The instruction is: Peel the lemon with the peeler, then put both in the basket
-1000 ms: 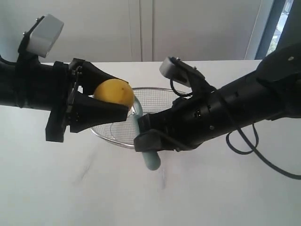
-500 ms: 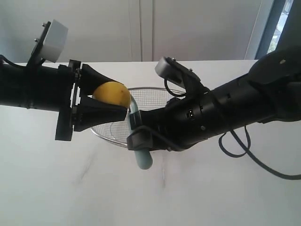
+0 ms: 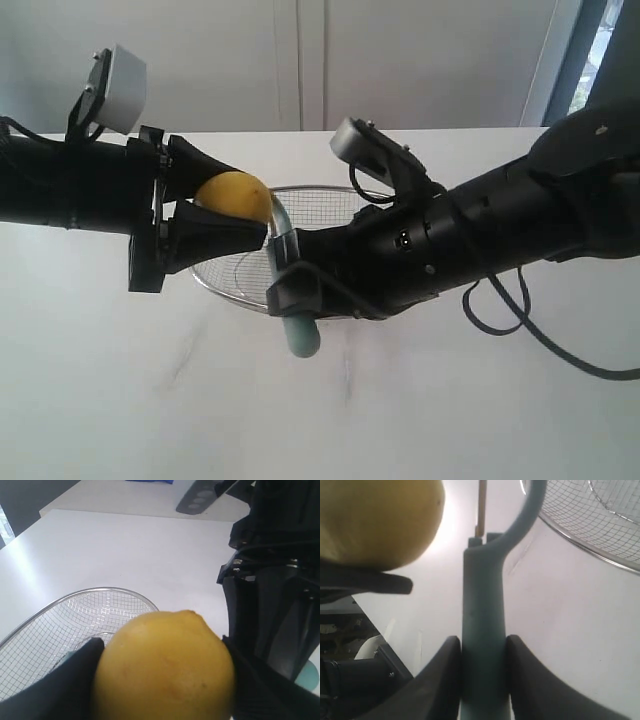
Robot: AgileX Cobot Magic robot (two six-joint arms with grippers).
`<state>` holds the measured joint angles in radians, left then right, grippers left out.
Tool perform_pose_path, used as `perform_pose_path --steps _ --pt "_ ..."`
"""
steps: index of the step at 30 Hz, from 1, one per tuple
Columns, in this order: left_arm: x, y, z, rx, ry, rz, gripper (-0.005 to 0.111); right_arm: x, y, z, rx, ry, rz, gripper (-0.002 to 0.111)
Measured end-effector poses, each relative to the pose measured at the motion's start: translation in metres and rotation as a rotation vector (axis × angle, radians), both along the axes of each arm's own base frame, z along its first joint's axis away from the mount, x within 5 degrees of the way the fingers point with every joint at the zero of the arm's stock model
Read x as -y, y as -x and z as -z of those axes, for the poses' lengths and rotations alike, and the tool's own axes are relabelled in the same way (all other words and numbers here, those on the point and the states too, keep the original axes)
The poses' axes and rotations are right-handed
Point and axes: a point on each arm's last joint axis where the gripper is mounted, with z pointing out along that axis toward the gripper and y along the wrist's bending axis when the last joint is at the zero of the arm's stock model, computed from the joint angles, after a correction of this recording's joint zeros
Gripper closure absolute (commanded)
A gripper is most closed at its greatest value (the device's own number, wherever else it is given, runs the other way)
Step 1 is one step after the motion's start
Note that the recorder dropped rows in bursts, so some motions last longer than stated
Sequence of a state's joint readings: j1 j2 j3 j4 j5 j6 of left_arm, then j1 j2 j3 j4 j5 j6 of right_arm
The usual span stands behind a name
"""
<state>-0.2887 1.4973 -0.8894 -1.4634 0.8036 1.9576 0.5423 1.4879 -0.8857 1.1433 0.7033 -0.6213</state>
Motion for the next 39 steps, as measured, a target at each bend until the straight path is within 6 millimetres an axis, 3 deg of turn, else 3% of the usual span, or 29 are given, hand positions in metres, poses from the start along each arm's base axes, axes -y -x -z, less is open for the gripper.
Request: perform_pose_path --steps 6,39 --pt "0.0000 0.0000 0.0000 0.000 0.000 0.000 0.107 -0.0095 0.0084 0.0000 0.003 0.001 -0.040 0.108" --pt "-0.0003 -0.0008 0.0004 0.002 -0.005 -0.008 0.107 -0.0086 0.0037 0.0001 0.034 0.009 0.002 0.108"
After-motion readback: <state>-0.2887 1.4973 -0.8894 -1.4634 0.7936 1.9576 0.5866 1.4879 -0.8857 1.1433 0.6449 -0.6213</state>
